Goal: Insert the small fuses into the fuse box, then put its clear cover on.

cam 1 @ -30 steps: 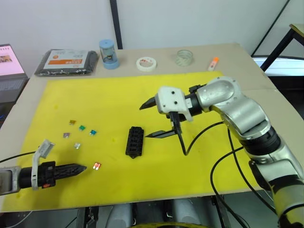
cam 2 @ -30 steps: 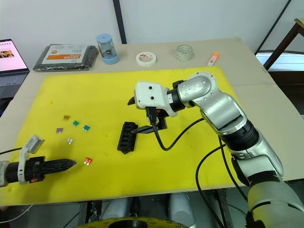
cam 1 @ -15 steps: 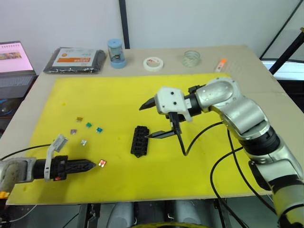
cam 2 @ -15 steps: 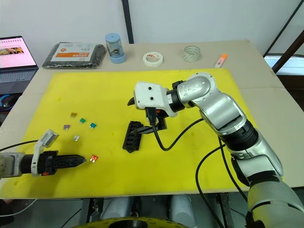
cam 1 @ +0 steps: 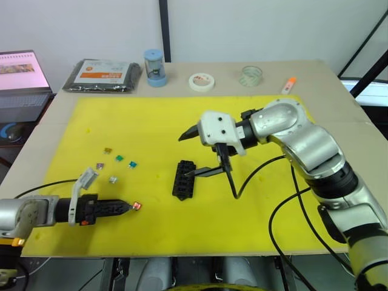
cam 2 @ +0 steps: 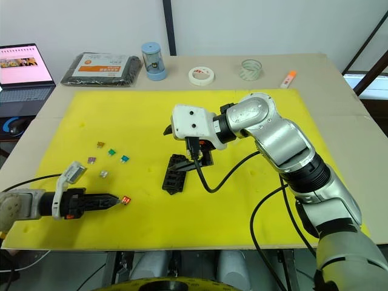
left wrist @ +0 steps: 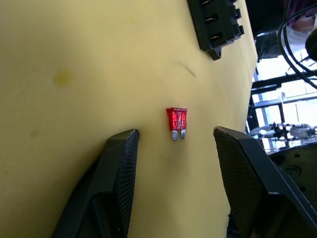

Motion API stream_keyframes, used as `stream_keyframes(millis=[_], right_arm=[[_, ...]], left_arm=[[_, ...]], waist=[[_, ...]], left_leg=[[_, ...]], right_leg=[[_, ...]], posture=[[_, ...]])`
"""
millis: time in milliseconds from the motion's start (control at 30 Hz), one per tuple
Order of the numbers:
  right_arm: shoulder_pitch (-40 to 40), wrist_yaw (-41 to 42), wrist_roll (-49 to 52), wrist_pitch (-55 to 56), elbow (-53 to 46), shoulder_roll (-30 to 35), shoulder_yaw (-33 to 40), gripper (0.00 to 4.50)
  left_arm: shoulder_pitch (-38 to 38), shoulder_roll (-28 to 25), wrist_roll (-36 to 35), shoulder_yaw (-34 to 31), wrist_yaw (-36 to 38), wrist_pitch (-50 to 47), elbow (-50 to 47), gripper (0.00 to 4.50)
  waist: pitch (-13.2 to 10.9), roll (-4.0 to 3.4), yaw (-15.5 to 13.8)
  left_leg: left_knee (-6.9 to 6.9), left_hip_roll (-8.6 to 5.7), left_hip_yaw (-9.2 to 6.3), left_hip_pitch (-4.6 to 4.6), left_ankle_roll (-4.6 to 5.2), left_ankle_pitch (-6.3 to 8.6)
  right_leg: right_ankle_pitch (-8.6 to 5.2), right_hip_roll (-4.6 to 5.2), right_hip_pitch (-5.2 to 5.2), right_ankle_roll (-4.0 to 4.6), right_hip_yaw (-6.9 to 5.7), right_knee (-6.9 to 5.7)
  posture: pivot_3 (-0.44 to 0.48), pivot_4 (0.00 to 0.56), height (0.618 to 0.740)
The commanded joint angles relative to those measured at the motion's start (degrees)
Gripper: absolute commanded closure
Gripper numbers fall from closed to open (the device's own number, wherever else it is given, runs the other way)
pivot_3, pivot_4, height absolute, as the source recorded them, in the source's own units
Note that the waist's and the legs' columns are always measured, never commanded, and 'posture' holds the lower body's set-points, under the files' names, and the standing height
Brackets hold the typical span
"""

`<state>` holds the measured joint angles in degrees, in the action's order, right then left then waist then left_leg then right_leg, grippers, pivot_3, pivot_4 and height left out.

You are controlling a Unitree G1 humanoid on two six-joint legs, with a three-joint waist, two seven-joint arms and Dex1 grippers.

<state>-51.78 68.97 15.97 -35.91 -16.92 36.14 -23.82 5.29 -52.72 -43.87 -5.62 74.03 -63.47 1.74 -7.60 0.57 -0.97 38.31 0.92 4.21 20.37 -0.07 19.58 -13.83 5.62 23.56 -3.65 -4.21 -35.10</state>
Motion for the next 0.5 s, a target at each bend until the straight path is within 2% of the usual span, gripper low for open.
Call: stream_keyframes(millis=[33,367,500], right_arm=[[-0.43,-0.10,0.09,0.54,-1.69,0.07,1.33,0.00],[-0.56,-0.13,-0.11,0.62,-1.39,0.01,1.20,0.00],[-0.58,0.03,-0.10,0.75,-1.33,0.14,1.26,0.00]], left_arm=[[0.63,1.37,-0.05,2.68,-0.01,0.64,-2.30,1.94],[0.39,2.08,0.44,3.76,0.03,1.09,-3.12,1.94],[0.79,2.64,0.56,3.73,-0.57,0.93,-3.10,2.85]], waist=[[0.00,0.00,0.08],[-0.01,-0.02,0.19],[-0.01,-0.01,0.23]], left_leg=[[0.03,-0.03,0.00,0.00,0.06,0.03],[0.07,-0.08,0.00,-0.03,0.14,0.08],[0.07,-0.09,0.00,-0.02,0.14,0.08]], right_leg=[[0.00,0.02,-0.03,0.00,0.00,0.02],[0.00,0.08,-0.09,-0.01,0.00,0.06],[0.00,0.08,-0.10,-0.01,0.00,0.07]], posture=[[0.000,0.150,0.740],[0.000,0.150,0.740],[0.000,0.150,0.740]])
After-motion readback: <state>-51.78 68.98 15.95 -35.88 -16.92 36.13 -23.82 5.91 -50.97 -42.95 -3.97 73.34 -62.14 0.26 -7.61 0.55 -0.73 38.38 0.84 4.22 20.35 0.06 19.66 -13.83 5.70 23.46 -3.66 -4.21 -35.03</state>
